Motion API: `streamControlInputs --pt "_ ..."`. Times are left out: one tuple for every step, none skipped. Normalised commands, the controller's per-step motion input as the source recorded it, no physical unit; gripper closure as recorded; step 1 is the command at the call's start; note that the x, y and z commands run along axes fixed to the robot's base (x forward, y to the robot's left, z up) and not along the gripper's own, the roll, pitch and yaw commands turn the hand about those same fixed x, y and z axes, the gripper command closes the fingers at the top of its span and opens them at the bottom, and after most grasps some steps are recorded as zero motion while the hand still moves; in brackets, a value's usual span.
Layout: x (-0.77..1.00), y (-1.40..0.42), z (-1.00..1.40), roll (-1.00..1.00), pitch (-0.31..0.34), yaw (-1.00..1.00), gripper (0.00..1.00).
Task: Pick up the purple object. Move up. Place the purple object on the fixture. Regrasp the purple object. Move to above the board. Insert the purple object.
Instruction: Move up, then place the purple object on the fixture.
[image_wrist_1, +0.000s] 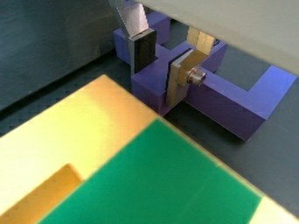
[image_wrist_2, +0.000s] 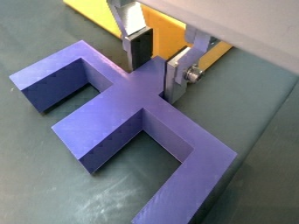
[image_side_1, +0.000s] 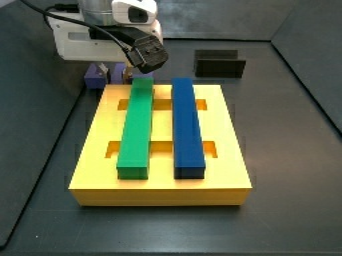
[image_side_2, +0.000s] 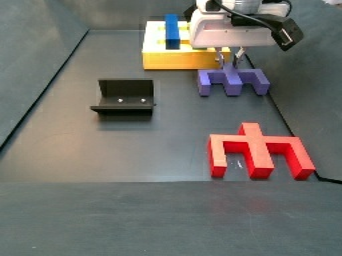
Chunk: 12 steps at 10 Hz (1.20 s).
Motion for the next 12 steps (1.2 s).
streamControlInputs --pt "-0.01 0.06 0.78 0.00 0.022 0.06 1.00" --pt "-0.05 0.04 0.58 -0.04 0.036 0.06 1.00" --pt "-0.01 0.01 0.24 -0.11 0.027 0.02 1.00" --pt "0.00 0.02 0.00 0.00 0.000 0.00 1.00" --pt "0.16 0.33 0.03 -0.39 0.051 0.00 1.00" --pt "0.49 0.55 0.23 -0.77 0.317 0.00 1.00" --pt "0.46 0.55 0.20 -0.86 0.243 0.00 1.00" --pt "0.49 0.51 0.24 -0.90 0.194 0.00 1.00" --pt "0.57 0.46 0.20 -0.92 0.120 0.00 1.00" --pt "0.64 0.38 0.24 -0.90 0.134 0.00 1.00" --pt "0.62 0.37 0.33 -0.88 0.211 0.00 1.00" --pt "0.64 0.35 0.35 -0.87 0.231 0.00 1.00"
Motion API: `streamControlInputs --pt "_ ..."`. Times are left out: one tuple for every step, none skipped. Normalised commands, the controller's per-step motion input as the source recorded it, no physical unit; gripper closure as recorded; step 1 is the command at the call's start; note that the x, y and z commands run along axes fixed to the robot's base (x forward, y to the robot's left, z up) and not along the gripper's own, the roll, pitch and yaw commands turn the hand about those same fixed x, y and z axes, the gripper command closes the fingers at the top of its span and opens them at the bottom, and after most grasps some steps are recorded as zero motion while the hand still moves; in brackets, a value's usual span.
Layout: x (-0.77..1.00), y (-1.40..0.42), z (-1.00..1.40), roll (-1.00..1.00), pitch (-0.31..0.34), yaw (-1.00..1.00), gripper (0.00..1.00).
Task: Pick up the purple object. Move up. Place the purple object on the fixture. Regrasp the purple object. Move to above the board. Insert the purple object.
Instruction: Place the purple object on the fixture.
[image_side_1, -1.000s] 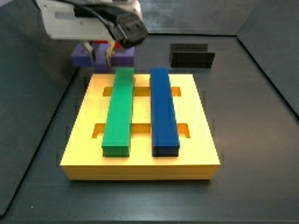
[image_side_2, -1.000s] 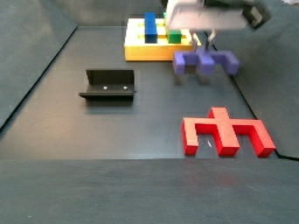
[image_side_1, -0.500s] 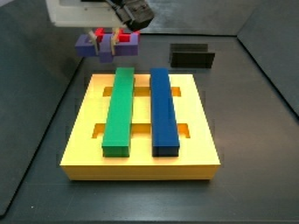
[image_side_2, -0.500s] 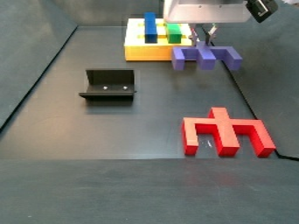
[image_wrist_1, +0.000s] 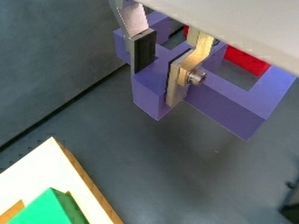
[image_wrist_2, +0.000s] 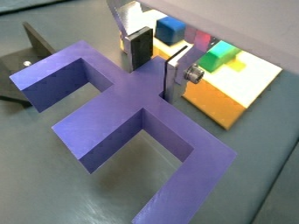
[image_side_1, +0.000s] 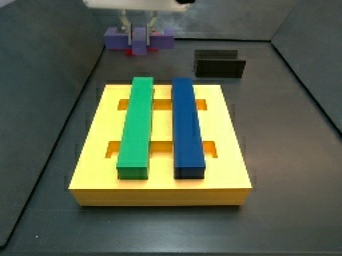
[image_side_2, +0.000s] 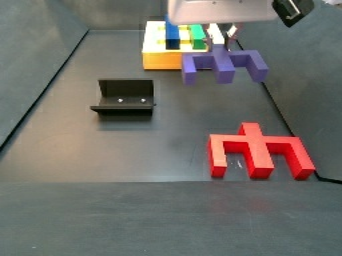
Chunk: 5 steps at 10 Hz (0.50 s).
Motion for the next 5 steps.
streamControlInputs --pt "0.65 0.34 0.35 -0.87 0.229 0.00 1.00" --pt "0.69 0.31 0.32 -0.86 0.200 0.00 1.00" --pt "0.80 0.23 0.23 -0.78 0.154 0.00 1.00" --pt "0.90 0.13 0.18 -0.69 0.097 0.00 1.00" --pt "0.92 0.05 0.19 -0.71 0.031 -0.01 1.00"
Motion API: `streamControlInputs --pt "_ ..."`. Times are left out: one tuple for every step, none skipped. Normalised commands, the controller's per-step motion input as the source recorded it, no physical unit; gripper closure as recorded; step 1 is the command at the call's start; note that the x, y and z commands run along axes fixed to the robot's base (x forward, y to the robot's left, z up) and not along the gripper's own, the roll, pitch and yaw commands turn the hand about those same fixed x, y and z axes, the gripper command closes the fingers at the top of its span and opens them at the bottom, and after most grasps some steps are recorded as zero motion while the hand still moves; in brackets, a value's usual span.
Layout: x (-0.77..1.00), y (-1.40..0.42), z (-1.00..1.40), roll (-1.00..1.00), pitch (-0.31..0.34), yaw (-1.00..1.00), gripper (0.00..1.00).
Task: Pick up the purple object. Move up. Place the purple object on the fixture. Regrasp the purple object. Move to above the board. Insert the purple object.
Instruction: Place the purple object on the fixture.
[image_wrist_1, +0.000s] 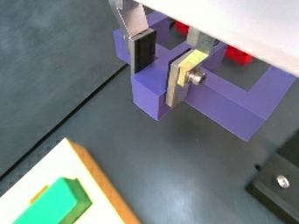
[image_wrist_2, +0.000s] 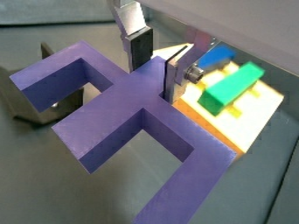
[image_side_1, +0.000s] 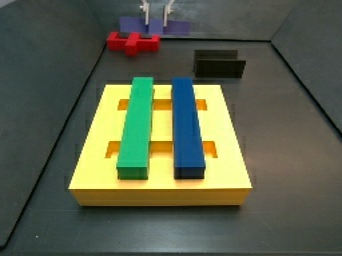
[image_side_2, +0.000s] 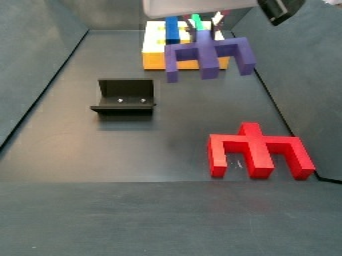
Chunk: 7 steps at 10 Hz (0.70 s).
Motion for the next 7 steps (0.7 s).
streamControlInputs --pt "0.95 0.00 0.18 -0.71 0.009 -0.05 1.00" --pt "0.99 0.00 0.13 -0.68 0.006 -0.10 1.00" --pt "1.00 0.02 0.12 -0.59 0.026 -0.08 1.00" --pt "0.91 0.19 0.07 -0.35 0.166 0.00 1.00" --pt "0.87 0.24 0.10 -0.32 0.154 0.00 1.00" --pt "0.97 0.16 0.07 -0.33 0.206 -0.09 1.00" --pt "0.97 0.19 0.05 -0.40 0.129 -0.11 1.00"
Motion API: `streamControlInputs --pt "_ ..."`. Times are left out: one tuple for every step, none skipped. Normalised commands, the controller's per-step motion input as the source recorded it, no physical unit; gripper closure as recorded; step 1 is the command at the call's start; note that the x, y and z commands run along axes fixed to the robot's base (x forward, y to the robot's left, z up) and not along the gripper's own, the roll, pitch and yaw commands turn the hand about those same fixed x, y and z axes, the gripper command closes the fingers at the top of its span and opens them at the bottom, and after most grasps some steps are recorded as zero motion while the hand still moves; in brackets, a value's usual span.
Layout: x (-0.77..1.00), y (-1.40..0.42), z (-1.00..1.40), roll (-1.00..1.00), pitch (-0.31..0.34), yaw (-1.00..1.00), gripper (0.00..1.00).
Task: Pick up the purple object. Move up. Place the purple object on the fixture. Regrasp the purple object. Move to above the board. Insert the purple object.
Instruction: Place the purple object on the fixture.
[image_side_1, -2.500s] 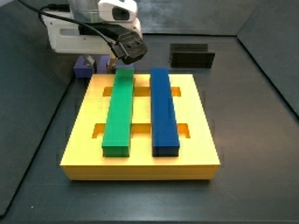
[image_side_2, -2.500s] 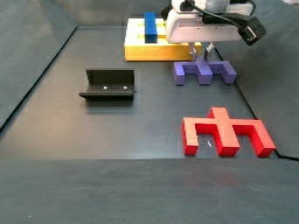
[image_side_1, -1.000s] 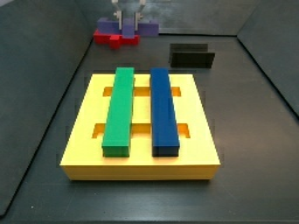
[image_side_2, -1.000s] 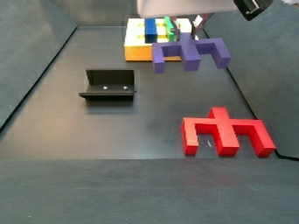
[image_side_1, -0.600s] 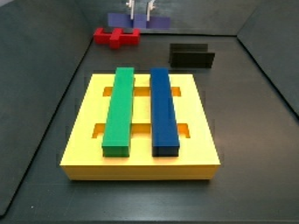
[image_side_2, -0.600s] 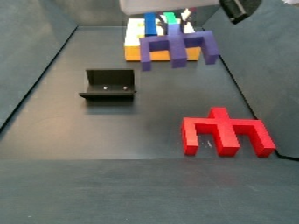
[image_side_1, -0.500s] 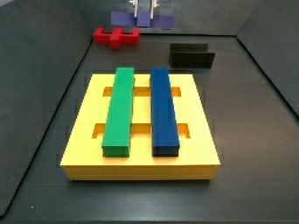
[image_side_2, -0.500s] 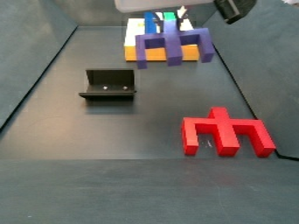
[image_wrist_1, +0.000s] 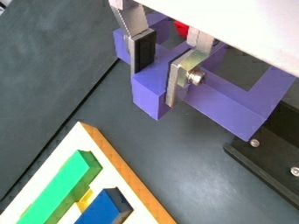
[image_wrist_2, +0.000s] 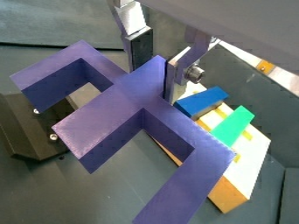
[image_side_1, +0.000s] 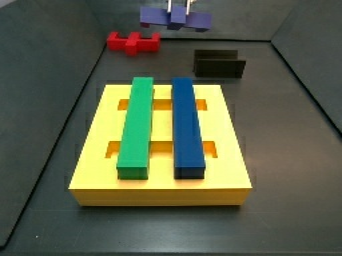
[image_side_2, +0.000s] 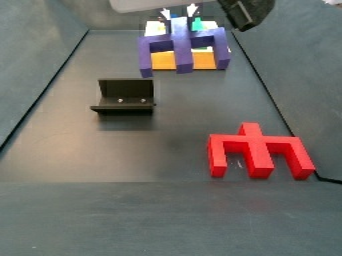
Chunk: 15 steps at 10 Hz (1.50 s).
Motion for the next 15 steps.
streamControlInputs --pt "0.91 0.13 0.00 -0.37 0.069 -0.11 1.00" --pt "0.21 0.15 -0.10 -0.24 -0.103 -0.13 1.00" --pt "0.00 0.00 -0.03 -0.03 -0.143 0.00 1.00" --pt "0.60 -0.03 0.00 -0.25 -0.271 0.00 1.00" --pt "0.72 -0.04 0.00 -0.26 -0.426 0.00 1.00" --pt "0.58 0.00 0.00 -0.42 -0.677 0.00 1.00" --pt "0.71 0.00 -0.12 -0.45 -0.631 0.00 1.00" --pt "0.86 0.00 -0.24 -0.40 -0.526 0.00 1.00" --pt "0.89 0.10 -0.13 -0.29 -0.071 -0.13 1.00" --pt "0.46 0.19 -0.26 -0.17 0.000 -0.06 1.00" --pt "0.33 0.14 -0.22 -0.07 0.069 -0.09 1.00" --pt "0.34 0.12 -0.17 -0.04 0.200 -0.15 1.00" --pt "0.43 0.07 -0.19 -0.09 0.211 -0.17 1.00" --pt "0.43 0.00 -0.16 -0.11 0.209 -0.18 1.00" --pt "0.39 0.00 -0.18 -0.12 0.177 -0.15 1.00"
